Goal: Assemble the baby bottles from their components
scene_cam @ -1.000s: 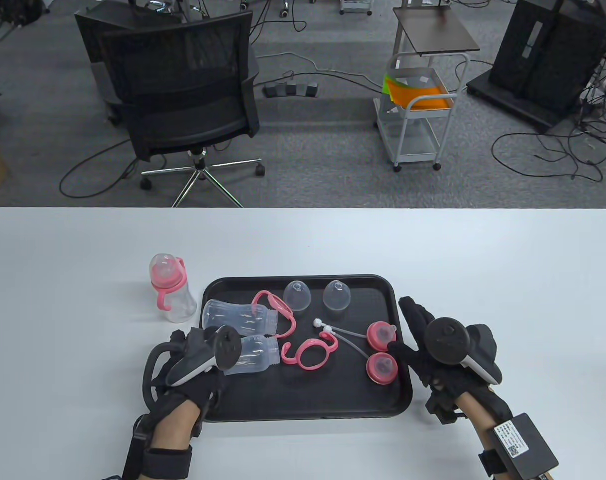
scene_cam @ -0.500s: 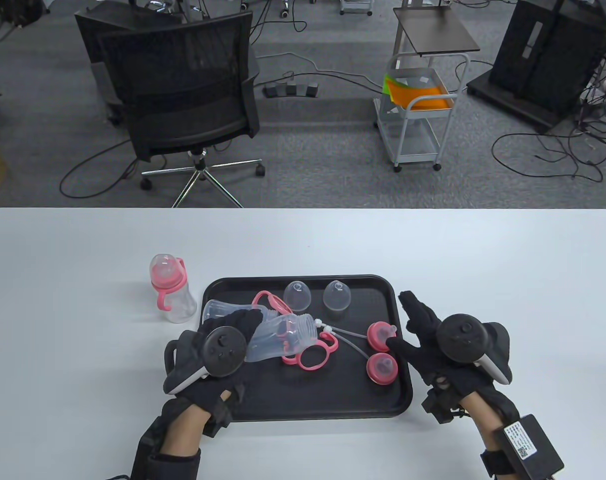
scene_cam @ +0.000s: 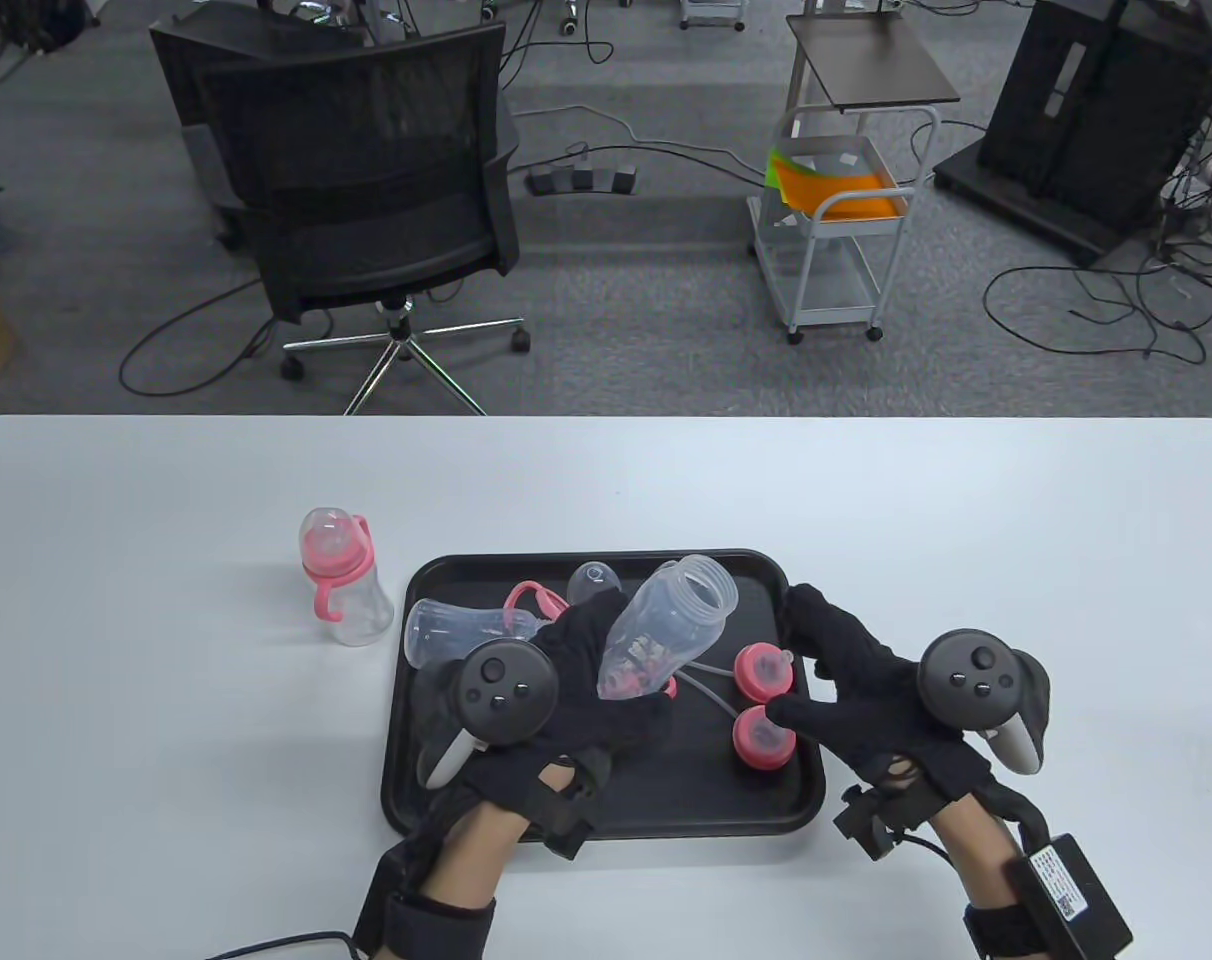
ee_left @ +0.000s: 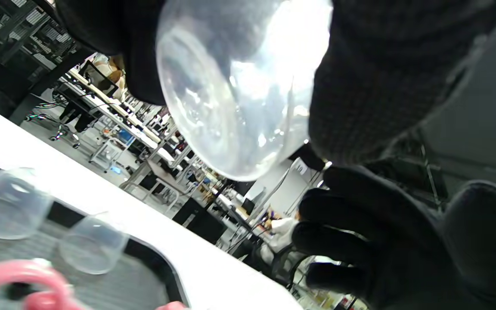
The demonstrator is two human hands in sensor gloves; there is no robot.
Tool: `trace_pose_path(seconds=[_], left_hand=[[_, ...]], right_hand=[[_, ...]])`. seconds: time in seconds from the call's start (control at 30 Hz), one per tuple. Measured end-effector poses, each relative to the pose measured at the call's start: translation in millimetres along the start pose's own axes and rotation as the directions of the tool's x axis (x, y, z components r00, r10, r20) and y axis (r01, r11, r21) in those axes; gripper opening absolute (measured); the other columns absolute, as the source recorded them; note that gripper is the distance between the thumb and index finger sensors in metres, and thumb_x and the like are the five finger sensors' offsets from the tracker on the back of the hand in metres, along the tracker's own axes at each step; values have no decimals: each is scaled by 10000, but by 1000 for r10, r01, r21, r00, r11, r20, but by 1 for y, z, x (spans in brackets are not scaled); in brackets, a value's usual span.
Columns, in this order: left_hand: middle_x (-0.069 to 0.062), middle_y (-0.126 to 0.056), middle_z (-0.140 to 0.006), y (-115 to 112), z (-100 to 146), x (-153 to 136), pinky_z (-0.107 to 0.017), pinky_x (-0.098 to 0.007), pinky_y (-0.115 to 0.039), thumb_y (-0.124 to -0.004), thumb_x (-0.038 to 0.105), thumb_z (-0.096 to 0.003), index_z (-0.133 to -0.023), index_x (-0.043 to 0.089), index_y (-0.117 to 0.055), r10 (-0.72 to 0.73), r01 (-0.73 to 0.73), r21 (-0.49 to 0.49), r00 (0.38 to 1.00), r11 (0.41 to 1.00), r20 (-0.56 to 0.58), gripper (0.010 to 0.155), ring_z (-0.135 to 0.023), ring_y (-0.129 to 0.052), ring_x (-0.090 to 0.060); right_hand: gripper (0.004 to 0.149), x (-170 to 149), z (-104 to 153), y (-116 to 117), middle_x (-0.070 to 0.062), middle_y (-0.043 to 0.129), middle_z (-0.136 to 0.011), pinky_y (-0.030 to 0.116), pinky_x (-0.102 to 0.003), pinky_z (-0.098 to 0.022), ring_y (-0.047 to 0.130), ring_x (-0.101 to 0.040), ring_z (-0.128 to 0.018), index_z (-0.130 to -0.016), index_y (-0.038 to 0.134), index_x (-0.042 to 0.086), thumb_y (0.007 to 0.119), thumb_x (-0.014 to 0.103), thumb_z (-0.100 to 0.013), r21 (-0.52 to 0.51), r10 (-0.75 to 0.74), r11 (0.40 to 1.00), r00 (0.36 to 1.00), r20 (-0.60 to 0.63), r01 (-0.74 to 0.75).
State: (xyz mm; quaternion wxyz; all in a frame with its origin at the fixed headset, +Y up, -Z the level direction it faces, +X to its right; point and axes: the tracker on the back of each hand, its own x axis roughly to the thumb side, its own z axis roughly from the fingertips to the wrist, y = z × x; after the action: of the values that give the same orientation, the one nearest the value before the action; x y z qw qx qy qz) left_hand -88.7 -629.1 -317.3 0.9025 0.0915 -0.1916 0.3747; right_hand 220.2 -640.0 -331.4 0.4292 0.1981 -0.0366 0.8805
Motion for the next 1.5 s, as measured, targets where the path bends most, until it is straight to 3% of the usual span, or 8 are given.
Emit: trace_pose_path(seconds=[0.4,0.63,0.9,1.03,1.13,1.27,1.33,1.5], left_hand=[[-161,-742,-1009,-47,2,26,-732,-582,-701,-1079,635,-320,-1072,107,-589,40,-41,51,999,998,18,1041,-881,-950,-381],[-163,-748,-998,-62,4,32,-725,-574,-718,-1077,650,-309,-1065,105,-594,-20,18,63,999,998,26,1049,-867,-969,-372],[-175,-747,-986,-77,4,32,-727,-573,-717,-1067,664,-305,-1063,90,-591,-65,64,11,997,998,35,1063,-862,-974,-367],[-151,-702,-1035,-73,3,26,-743,-596,-662,-1021,705,-331,-1089,120,-548,-35,39,-73,997,997,64,1068,-897,-926,-375],[-141,-708,-1049,-50,9,16,-717,-638,-655,-919,772,-385,-1097,162,-582,-29,28,35,999,999,43,997,-874,-915,-393],[-127,-857,-923,-19,13,-3,-640,-591,-749,-931,638,-458,-1019,184,-751,-110,124,76,980,989,-167,744,-664,-1025,-338],[-107,-915,-859,-14,14,-14,-610,-566,-788,-952,600,-459,-977,185,-807,-195,210,42,952,977,-237,679,-584,-1059,-305],[-82,-937,-814,-21,8,-35,-598,-551,-800,-1005,548,-443,-997,197,-792,-415,328,-277,832,903,-369,690,-530,-1059,-274]], right_hand=[[1093,-8,-2,8,-125,545,-1116,669,-620,-720,636,-434,-1015,-1103,461,157,892,719,-271,32,-419,907,907,-52,421],[1132,-7,-4,18,-141,562,-1097,653,-638,-715,619,-453,-1009,-1089,456,117,945,696,-249,34,-425,902,900,-100,430],[1005,-13,-6,26,-111,651,-1046,671,-627,-707,687,-417,-984,-1040,532,145,970,642,-285,43,-443,891,885,-143,453],[993,-14,-5,24,-100,696,-1024,699,-607,-708,746,-378,-971,-1028,562,143,970,665,-288,27,-431,899,894,-121,437],[989,-14,-3,14,-103,703,-1022,709,-594,-714,768,-375,-968,-1029,560,140,970,661,-295,-12,-406,913,907,-110,408],[989,-21,-2,2,-99,714,-1016,712,-582,-723,796,-358,-960,-1035,551,143,972,654,-300,-56,-387,922,916,-109,383],[991,-26,-1,-3,-92,712,-1015,711,-581,-724,797,-353,-960,-1039,542,145,968,656,-306,-79,-393,919,912,-118,386],[991,-36,-1,-12,-90,699,-1016,703,-586,-724,790,-353,-959,-1045,526,147,961,654,-313,-100,-377,925,918,-124,366]])
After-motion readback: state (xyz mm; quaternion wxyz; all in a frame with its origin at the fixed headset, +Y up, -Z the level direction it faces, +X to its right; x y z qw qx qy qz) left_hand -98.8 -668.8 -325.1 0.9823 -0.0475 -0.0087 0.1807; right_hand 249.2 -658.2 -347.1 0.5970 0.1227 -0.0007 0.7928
